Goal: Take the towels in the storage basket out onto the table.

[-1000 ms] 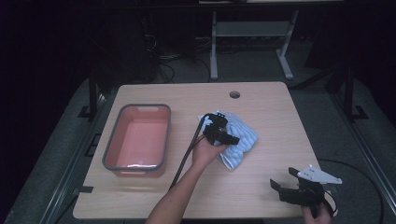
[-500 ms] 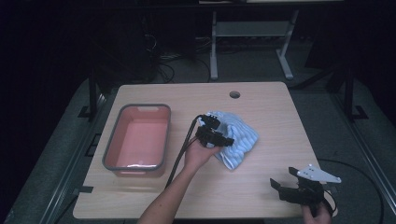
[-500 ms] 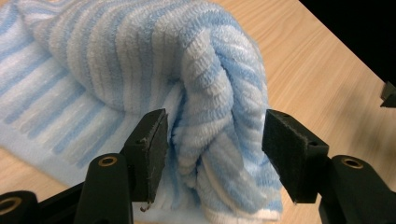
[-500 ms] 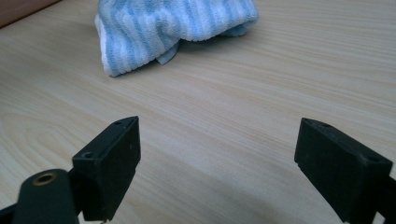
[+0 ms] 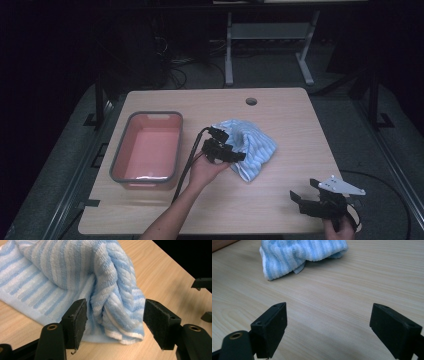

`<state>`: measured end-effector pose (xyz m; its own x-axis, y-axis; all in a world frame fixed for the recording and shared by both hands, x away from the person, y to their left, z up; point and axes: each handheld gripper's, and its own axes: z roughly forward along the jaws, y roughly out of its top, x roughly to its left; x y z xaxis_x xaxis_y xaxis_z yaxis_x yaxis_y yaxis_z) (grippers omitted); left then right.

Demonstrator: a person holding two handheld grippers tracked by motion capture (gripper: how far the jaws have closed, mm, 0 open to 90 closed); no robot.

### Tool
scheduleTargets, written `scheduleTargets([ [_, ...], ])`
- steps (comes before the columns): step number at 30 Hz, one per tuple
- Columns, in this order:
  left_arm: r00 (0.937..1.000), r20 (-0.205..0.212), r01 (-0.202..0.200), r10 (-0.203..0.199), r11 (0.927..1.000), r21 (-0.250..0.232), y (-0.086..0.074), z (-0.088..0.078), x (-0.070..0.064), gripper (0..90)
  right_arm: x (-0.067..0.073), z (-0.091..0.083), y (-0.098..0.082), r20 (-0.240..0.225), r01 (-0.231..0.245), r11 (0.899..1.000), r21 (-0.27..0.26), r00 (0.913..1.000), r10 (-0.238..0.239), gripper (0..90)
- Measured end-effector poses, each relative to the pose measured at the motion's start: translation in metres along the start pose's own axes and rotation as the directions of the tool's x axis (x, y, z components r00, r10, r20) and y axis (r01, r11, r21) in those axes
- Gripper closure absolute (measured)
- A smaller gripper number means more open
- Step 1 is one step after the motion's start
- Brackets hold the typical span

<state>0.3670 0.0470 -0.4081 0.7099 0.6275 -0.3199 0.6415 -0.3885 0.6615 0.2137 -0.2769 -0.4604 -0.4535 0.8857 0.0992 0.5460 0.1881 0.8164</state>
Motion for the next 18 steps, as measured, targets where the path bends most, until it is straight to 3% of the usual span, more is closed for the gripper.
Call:
scheduleTargets([
  [14, 0.9998, 0.012, -0.015, 0.015, 0.9998, -0.016, -0.014, -0.021, -0.004, 31.0, -0.001, 0.000, 0.000, 0.001, -0.006, 1.000, 0.000, 1.0000, 0.006, 13.7],
  [18, 0.9996, -0.013, -0.027, 0.027, 0.9991, -0.031, -0.019, -0.026, -0.005, 26.2, -0.001, 0.001, -0.001, 0.004, -0.001, 1.000, 0.005, 1.0000, 0.001, 13.7],
])
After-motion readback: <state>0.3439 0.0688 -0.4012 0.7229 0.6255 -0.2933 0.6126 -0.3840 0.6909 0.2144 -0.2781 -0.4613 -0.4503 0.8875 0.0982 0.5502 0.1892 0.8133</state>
